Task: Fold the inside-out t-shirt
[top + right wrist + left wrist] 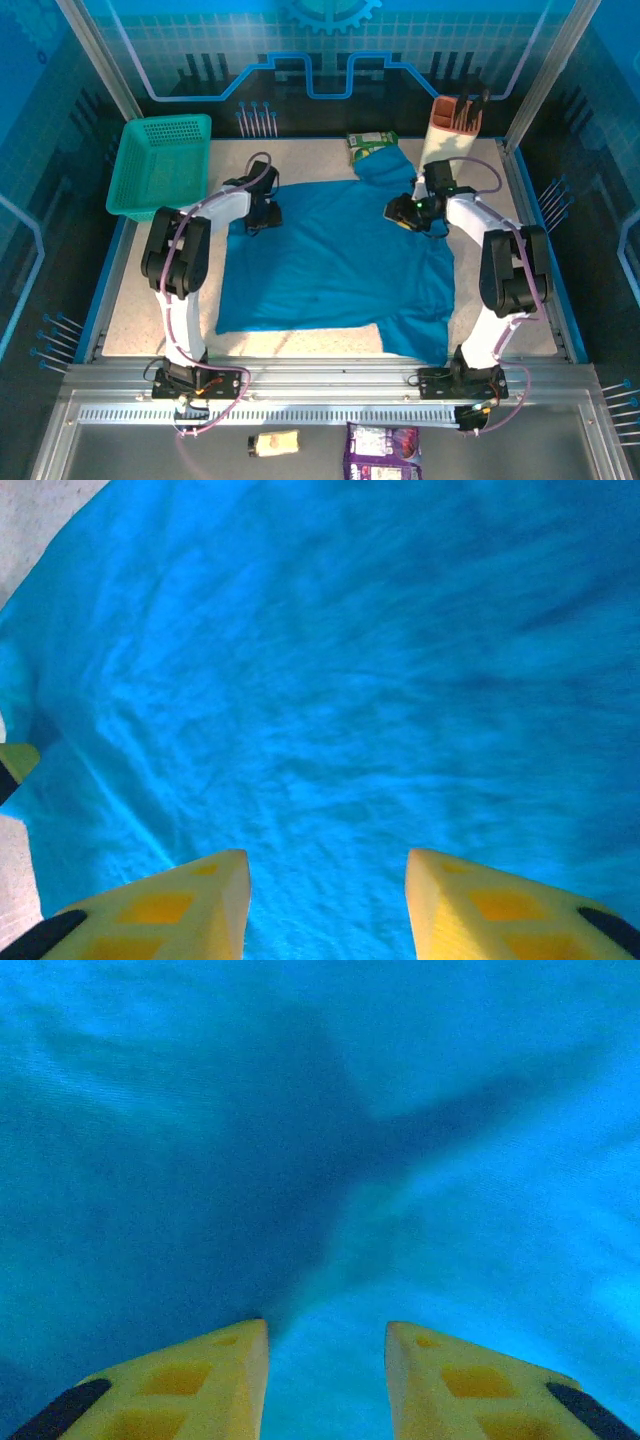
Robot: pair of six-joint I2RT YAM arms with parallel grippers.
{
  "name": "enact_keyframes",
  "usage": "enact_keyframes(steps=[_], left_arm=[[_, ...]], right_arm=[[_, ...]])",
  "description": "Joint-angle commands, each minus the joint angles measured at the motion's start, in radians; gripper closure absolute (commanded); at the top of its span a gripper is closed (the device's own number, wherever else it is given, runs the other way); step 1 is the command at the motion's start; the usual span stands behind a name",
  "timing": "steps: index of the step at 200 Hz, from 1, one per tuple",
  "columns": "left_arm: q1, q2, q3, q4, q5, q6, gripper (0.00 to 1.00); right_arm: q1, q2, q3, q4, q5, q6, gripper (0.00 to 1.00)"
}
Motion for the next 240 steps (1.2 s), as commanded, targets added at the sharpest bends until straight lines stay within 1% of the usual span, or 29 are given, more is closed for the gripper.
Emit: enact_keyframes(steps=[1, 22, 35, 60, 75, 88, 103, 124, 138, 160, 175, 182, 200, 220, 234, 240], left_arm=[[0.079, 0.072, 0.027, 0.037, 0.01, -0.028, 0.64], [0.125, 0.124, 0.082, 0.032, 0.062, -0.041, 0.63], [0.131, 0.144, 0.121, 0.019, 0.067, -0.048, 0.62], [0.14, 0.155, 0.155, 0.021, 0.113, -0.069, 0.61], [0.137, 0.125, 0.159, 0.025, 0.147, -0.067, 0.61], [0.127, 0.071, 0.145, 0.031, 0.156, -0.069, 0.6], [0.111, -0.011, 0.119, 0.032, 0.169, -0.074, 0.6], [0.08, -0.128, 0.064, 0.047, 0.178, -0.092, 0.6], [0.05, -0.193, 0.029, 0.045, 0.181, -0.098, 0.59], [0.007, -0.301, -0.059, 0.056, 0.186, -0.114, 0.57], [-0.012, -0.362, -0.13, 0.066, 0.192, -0.128, 0.55], [-0.019, -0.385, -0.163, 0.07, 0.195, -0.136, 0.55], [-0.031, -0.456, -0.254, 0.084, 0.2, -0.156, 0.55], [-0.037, -0.532, -0.35, 0.098, 0.198, -0.172, 0.54], [-0.037, -0.574, -0.399, 0.094, 0.187, -0.175, 0.54], [-0.037, -0.589, -0.418, 0.09, 0.182, -0.175, 0.54]], right_arm=[[-0.053, -0.038, -0.009, -0.053, 0.023, -0.044, 0.52], [-0.091, -0.097, -0.067, -0.075, 0.041, -0.055, 0.51], [-0.107, -0.133, -0.107, -0.082, 0.041, -0.061, 0.51], [-0.122, -0.193, -0.2, -0.089, 0.014, -0.061, 0.5], [-0.12, -0.233, -0.259, -0.095, -0.024, -0.058, 0.5], [-0.11, -0.289, -0.312, -0.117, -0.027, -0.049, 0.51], [-0.086, -0.369, -0.386, -0.173, 0.034, -0.018, 0.51], [-0.035, -0.506, -0.479, -0.26, 0.176, 0.061, 0.5], [0.0, -0.608, -0.534, -0.32, 0.26, 0.143, 0.5], [0.082, -0.745, -0.587, -0.463, 0.415, 0.327, 0.54], [0.139, -0.804, -0.608, -0.546, 0.437, 0.409, 0.56], [0.174, -0.827, -0.621, -0.563, 0.428, 0.437, 0.57], [0.279, -0.857, -0.639, -0.571, 0.386, 0.461, 0.59], [0.425, -0.827, -0.635, -0.525, 0.319, 0.404, 0.59], [0.542, -0.779, -0.618, -0.526, 0.333, 0.372, 0.6], [0.597, -0.755, -0.606, -0.534, 0.358, 0.362, 0.6]])
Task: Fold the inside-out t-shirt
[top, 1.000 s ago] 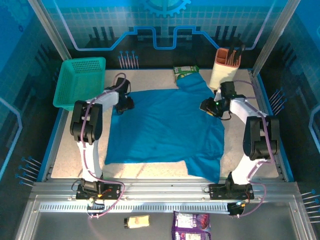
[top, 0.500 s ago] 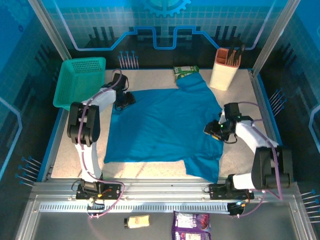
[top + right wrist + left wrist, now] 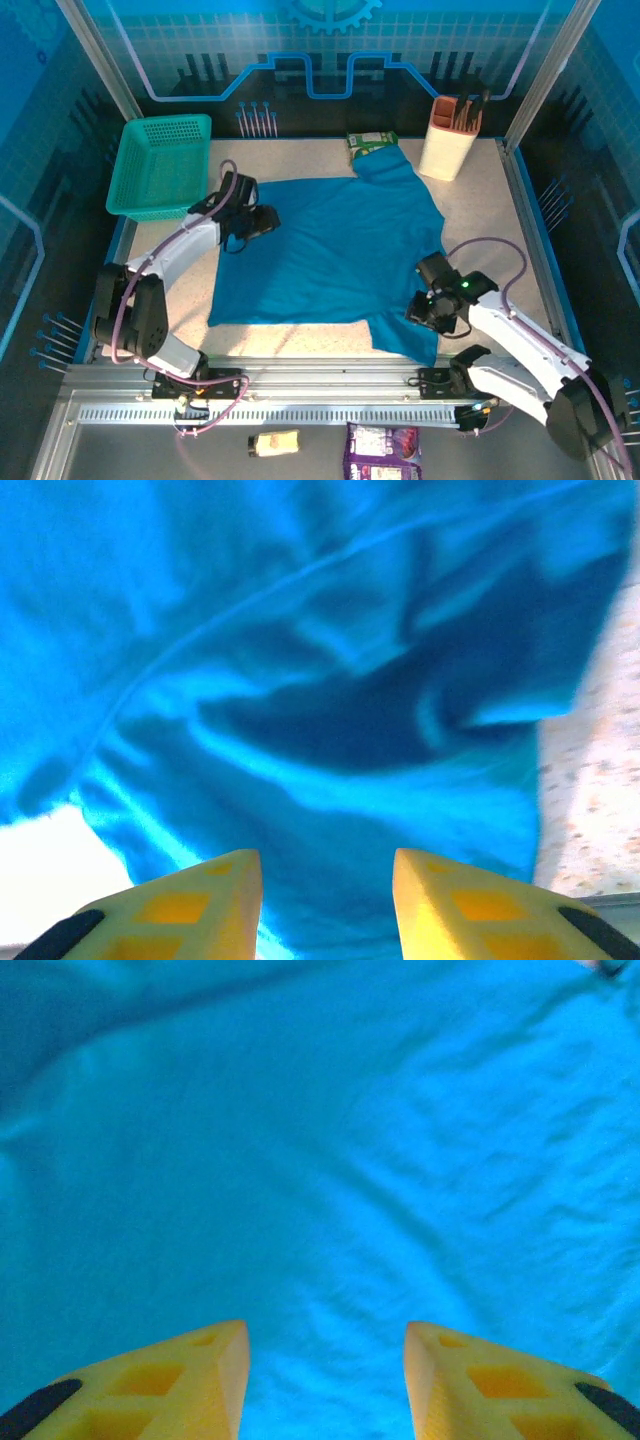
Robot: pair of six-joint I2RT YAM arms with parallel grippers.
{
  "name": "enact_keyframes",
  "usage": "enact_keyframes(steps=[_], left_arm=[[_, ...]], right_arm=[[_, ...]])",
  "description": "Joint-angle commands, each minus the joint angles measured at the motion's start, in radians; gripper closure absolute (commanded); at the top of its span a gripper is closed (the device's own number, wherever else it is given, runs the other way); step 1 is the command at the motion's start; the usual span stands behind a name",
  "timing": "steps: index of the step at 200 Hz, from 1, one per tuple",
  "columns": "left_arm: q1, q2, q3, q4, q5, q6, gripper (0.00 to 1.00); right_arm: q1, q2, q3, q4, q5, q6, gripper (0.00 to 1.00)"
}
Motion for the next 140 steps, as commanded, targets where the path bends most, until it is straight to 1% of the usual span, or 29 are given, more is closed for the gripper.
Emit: enact_keyframes(steps=[1, 14, 33, 47, 69, 99, 111, 125, 140], left_arm=[[-0.007, -0.085, -0.067, -0.003, -0.001, -0.03, 0.54], [-0.007, -0.119, -0.103, -0.016, -0.009, -0.03, 0.54], [-0.008, -0.174, -0.152, -0.036, -0.018, -0.037, 0.54], [-0.007, -0.213, -0.184, -0.05, -0.03, -0.046, 0.54], [-0.005, -0.258, -0.231, -0.078, -0.057, -0.061, 0.53], [-0.003, -0.325, -0.288, -0.121, -0.075, -0.11, 0.54], [0.007, -0.366, -0.322, -0.126, -0.075, -0.143, 0.54], [0.031, -0.421, -0.364, -0.133, -0.067, -0.187, 0.51], [0.055, -0.482, -0.394, -0.178, -0.072, -0.23, 0.49]], right_arm=[[0.164, 0.067, 0.024, -0.035, 0.02, -0.018, 0.6], [0.273, 0.12, 0.059, -0.078, 0.07, -0.044, 0.61], [0.433, 0.177, 0.104, -0.077, 0.108, -0.077, 0.6], [0.504, 0.216, 0.125, -0.051, 0.112, -0.087, 0.58], [0.559, 0.3, 0.17, -0.015, 0.111, -0.114, 0.54], [0.617, 0.434, 0.231, 0.06, 0.087, -0.139, 0.54], [0.629, 0.481, 0.245, 0.06, 0.106, -0.126, 0.55], [0.629, 0.511, 0.244, 0.054, 0.126, -0.102, 0.57], [0.628, 0.53, 0.232, 0.054, 0.148, -0.078, 0.59]])
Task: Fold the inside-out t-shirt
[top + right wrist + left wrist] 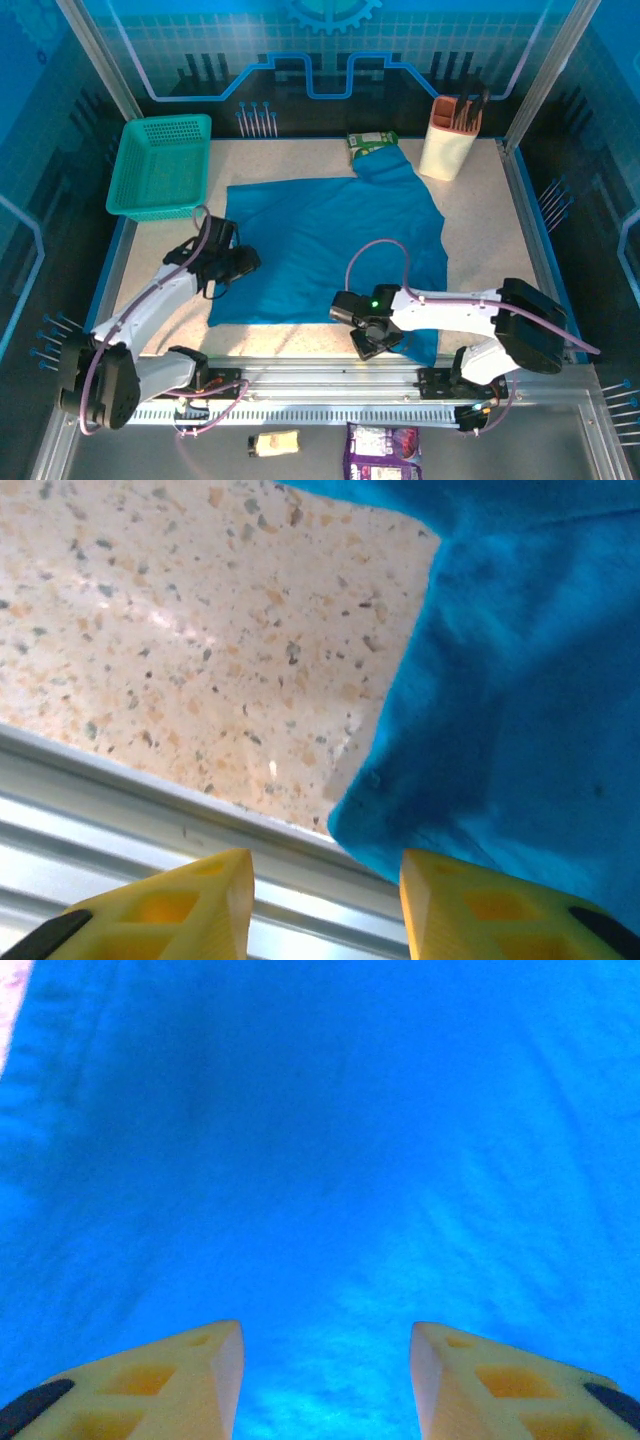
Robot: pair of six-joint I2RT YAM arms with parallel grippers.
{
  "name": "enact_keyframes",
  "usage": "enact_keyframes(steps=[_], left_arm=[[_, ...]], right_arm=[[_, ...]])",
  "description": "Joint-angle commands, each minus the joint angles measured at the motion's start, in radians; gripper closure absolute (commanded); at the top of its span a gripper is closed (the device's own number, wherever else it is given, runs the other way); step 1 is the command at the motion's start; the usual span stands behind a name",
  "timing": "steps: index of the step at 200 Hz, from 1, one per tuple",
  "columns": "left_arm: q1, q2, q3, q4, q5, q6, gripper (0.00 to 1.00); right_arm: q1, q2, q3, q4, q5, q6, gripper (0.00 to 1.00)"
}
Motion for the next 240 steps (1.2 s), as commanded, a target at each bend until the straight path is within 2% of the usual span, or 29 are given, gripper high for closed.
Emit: enact_keyframes(steps=[1, 36, 57, 69, 85, 102, 124, 168, 207, 240], left_arm=[[0.038, -0.096, -0.049, -0.087, -0.02, -0.1, 0.48], [0.048, -0.187, -0.076, -0.254, -0.11, -0.223, 0.52], [0.049, -0.201, -0.097, -0.359, -0.144, -0.324, 0.53], [0.048, -0.21, -0.119, -0.392, -0.147, -0.357, 0.6], [0.048, -0.226, -0.151, -0.433, -0.171, -0.41, 0.59], [0.049, -0.246, -0.177, -0.489, -0.212, -0.467, 0.56], [0.053, -0.274, -0.239, -0.488, -0.212, -0.512, 0.53], [0.14, -0.244, -0.281, -0.355, -0.144, -0.437, 0.51], [0.191, -0.226, -0.281, -0.312, -0.127, -0.39, 0.54], [0.201, -0.195, -0.281, -0.268, -0.096, -0.365, 0.61]], right_arm=[[0.007, 0.028, 0.003, -0.015, 0.053, 0.038, 0.59], [-0.013, 0.063, -0.04, 0.033, 0.05, 0.033, 0.67], [-0.02, 0.058, -0.044, 0.031, 0.059, 0.022, 0.81], [-0.031, 0.049, -0.05, 0.036, 0.053, 0.012, 0.92], [-0.045, 0.035, -0.058, 0.043, 0.045, 0.007, 1.0], [-0.061, 0.023, -0.071, 0.052, 0.039, 0.005, 1.0], [-0.07, 0.013, -0.077, 0.053, 0.036, 0.007, 1.0], [-0.082, 0.008, -0.08, 0.042, 0.034, 0.009, 1.0], [-0.082, -0.011, -0.065, 0.017, 0.036, 0.019, 1.0], [-0.082, -0.014, -0.048, -0.003, 0.041, 0.019, 1.0]])
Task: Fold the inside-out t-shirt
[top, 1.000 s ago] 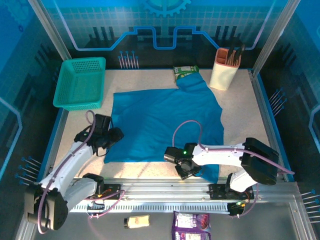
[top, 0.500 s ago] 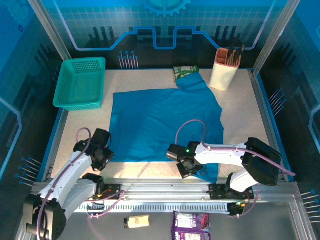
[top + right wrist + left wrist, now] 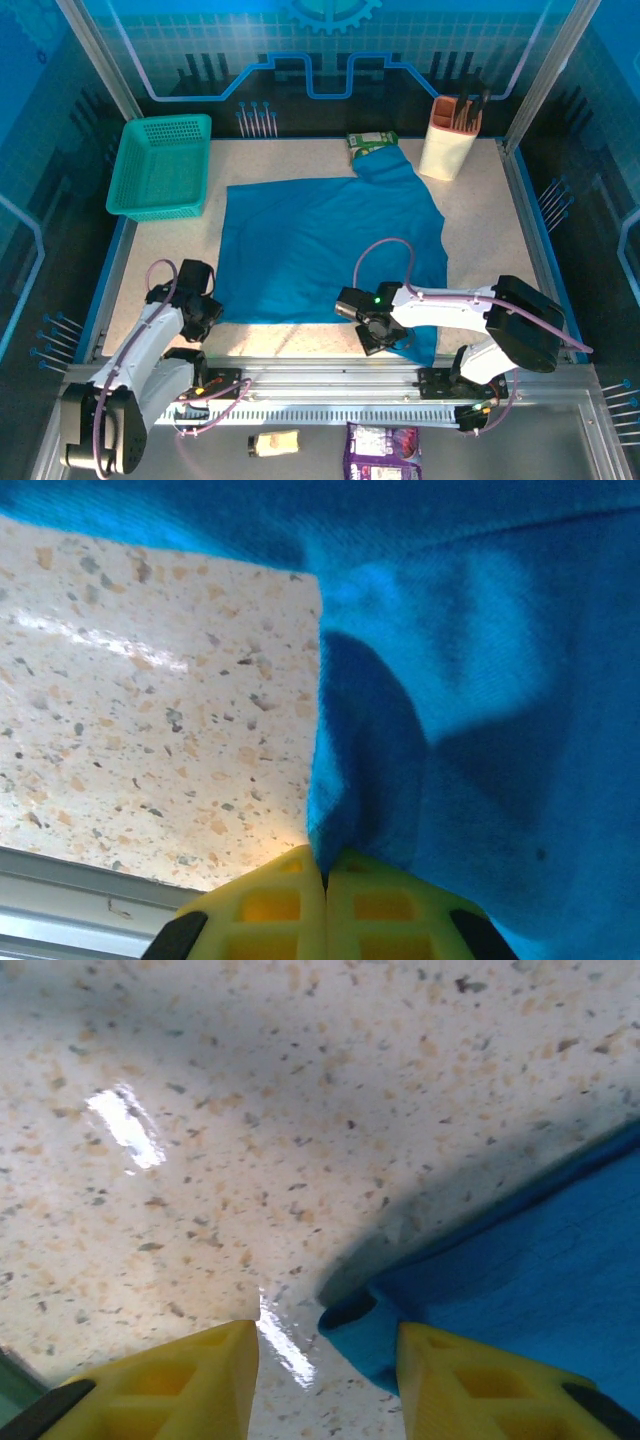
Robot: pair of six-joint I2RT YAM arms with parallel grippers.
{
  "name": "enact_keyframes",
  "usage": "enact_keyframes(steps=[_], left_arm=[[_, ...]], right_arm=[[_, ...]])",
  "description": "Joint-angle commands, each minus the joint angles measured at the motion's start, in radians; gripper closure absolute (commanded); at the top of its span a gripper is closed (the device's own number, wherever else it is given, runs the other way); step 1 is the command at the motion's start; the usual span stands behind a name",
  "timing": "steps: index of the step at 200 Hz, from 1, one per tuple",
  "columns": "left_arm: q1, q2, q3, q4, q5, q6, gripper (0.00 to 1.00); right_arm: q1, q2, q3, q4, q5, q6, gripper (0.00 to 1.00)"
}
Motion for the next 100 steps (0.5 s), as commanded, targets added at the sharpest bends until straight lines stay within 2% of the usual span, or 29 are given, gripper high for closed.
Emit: enact_keyframes(steps=[1, 15, 27, 50, 70, 100], left_arm=[[0.013, 0.02, -0.006, 0.036, 0.036, 0.037, 0.62], [0.015, 0.032, -0.005, 0.048, 0.045, 0.046, 0.66], [0.016, 0.039, -0.004, 0.062, 0.057, 0.063, 0.77], [0.021, 0.048, -0.003, 0.076, 0.068, 0.08, 0.86], [0.026, 0.041, 0.003, 0.08, 0.09, 0.083, 1.0], [0.026, 0.002, 0.067, 0.05, 0.091, 0.102, 1.0]], right_arm=[[-0.013, -0.018, 0.006, -0.05, 0.019, 0.009, 1.0], [-0.015, -0.019, 0.012, -0.055, 0.023, 0.005, 1.0], [-0.017, -0.021, 0.014, -0.055, 0.022, 0.002, 1.0], [-0.019, -0.041, 0.021, -0.077, 0.035, -0.003, 1.0], [-0.024, -0.078, 0.043, -0.131, 0.053, -0.009, 1.0], [-0.08, -0.163, 0.103, -0.242, 0.076, -0.083, 1.0]])
